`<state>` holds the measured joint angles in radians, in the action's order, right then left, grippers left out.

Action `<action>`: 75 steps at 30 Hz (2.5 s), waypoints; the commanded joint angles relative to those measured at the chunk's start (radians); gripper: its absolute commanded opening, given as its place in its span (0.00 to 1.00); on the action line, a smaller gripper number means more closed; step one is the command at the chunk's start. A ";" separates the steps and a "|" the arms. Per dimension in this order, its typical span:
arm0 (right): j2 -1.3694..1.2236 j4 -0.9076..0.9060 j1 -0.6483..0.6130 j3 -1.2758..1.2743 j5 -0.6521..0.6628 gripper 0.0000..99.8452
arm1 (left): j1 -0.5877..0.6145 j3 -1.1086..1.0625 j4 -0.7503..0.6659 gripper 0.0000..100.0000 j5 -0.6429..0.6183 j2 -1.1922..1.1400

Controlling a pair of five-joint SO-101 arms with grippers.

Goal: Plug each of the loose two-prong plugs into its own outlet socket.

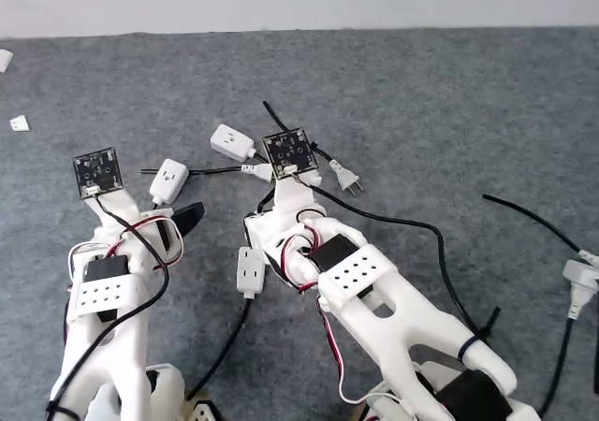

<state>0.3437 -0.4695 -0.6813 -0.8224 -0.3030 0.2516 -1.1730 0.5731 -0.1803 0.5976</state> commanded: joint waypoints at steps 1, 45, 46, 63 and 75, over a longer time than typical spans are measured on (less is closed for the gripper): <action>0.008 -0.007 -0.030 0.009 -0.014 0.01 | 0.005 0.054 -0.028 0.38 -0.008 0.000; 0.085 -0.012 0.033 -0.018 0.034 0.01 | -0.078 0.074 0.379 0.38 0.209 0.002; 0.125 -0.041 0.047 -0.018 0.037 0.01 | -0.080 0.076 0.410 0.38 0.215 0.002; 0.271 -0.225 0.274 -0.015 0.040 0.01 | -0.437 0.199 0.618 0.38 -0.008 -0.009; 0.271 -0.225 0.271 -0.015 0.040 0.01 | -0.436 0.417 0.491 0.24 -0.100 -0.546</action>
<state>0.5785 -0.6874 -0.4173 -0.8730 -0.2770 -0.1857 -0.8508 1.0902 -0.2693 0.1542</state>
